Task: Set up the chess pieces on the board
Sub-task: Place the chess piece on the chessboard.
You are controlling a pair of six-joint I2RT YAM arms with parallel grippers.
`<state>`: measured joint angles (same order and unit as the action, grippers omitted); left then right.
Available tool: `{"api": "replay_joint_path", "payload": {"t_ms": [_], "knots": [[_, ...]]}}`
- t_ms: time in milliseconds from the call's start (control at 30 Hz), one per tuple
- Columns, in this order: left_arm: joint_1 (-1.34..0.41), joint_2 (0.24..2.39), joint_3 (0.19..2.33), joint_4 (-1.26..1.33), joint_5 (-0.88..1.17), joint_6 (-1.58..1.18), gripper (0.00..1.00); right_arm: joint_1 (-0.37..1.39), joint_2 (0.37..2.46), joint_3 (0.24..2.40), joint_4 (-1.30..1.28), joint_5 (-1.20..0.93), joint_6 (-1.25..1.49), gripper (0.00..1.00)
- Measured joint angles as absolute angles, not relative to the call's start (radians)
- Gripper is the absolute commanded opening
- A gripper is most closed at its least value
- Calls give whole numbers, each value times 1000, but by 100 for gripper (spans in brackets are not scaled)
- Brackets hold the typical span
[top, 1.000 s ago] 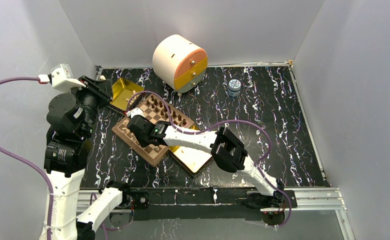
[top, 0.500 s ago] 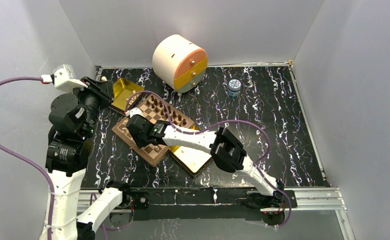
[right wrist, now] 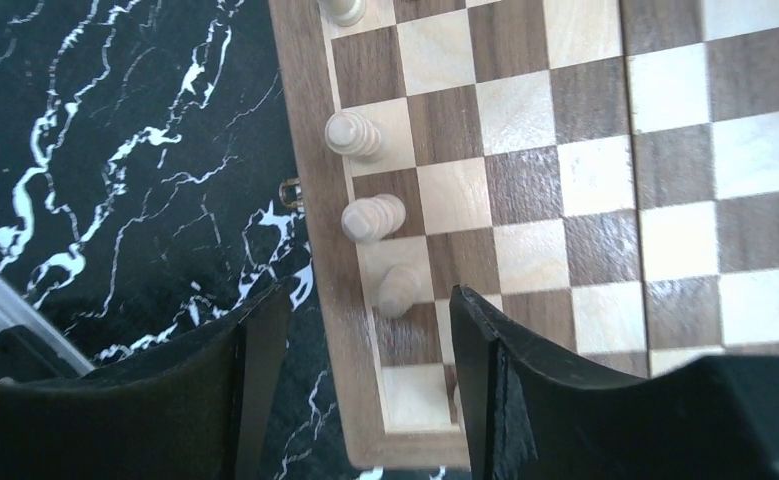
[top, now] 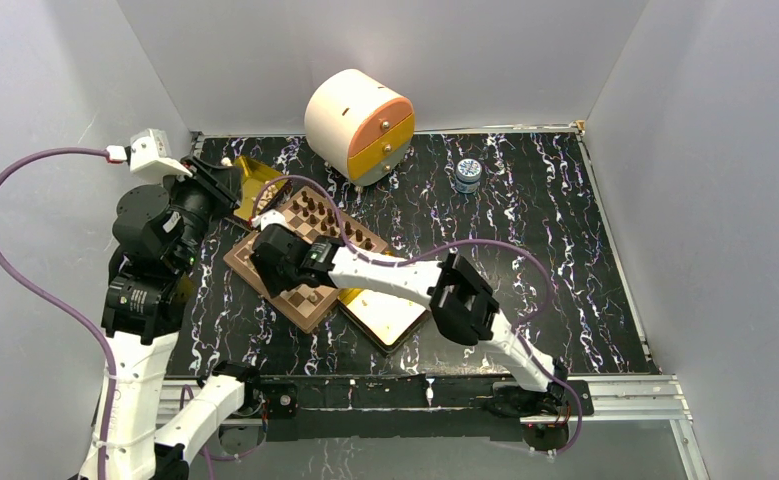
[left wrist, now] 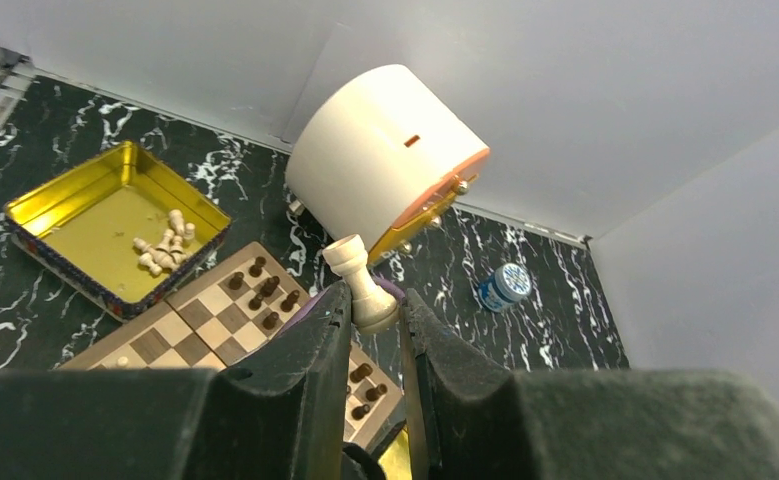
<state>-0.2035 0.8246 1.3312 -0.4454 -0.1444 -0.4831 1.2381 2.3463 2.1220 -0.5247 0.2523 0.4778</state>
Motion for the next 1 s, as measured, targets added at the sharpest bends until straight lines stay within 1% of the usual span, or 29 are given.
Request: {"api": "replay_joint_path", "payload": {"t_ms": [100,267,400,467,567,700,767,833,900,1000], "knots": [[-211,825,1313,-422,-106,-483,0,1232,2279,2082,-525,252,478,72],[-230,825,1274,-374,-17,-474,0,1186,2089,1961,-517,208,479,71],[-247,822,1207,-327,97,-459,0,1106,1933,1856,-488,162,494,63],[-253,821,1160,-292,170,-454,0,1056,1859,1792,-461,126,507,57],[-260,825,1092,-239,276,-461,0,971,1732,1652,-396,47,545,49],[-271,830,1056,-192,377,-495,0,866,1557,1446,-271,-54,634,41],[-276,830,1051,-153,422,-525,0,838,1469,1339,-177,-96,701,42],[-281,830,1044,-93,469,-567,0,830,1398,1250,-73,-137,778,47],[-284,836,1040,-51,506,-608,0,832,1369,1212,7,-182,830,50],[-286,854,1033,20,562,-678,0,832,1363,1196,128,-260,876,49]]}}
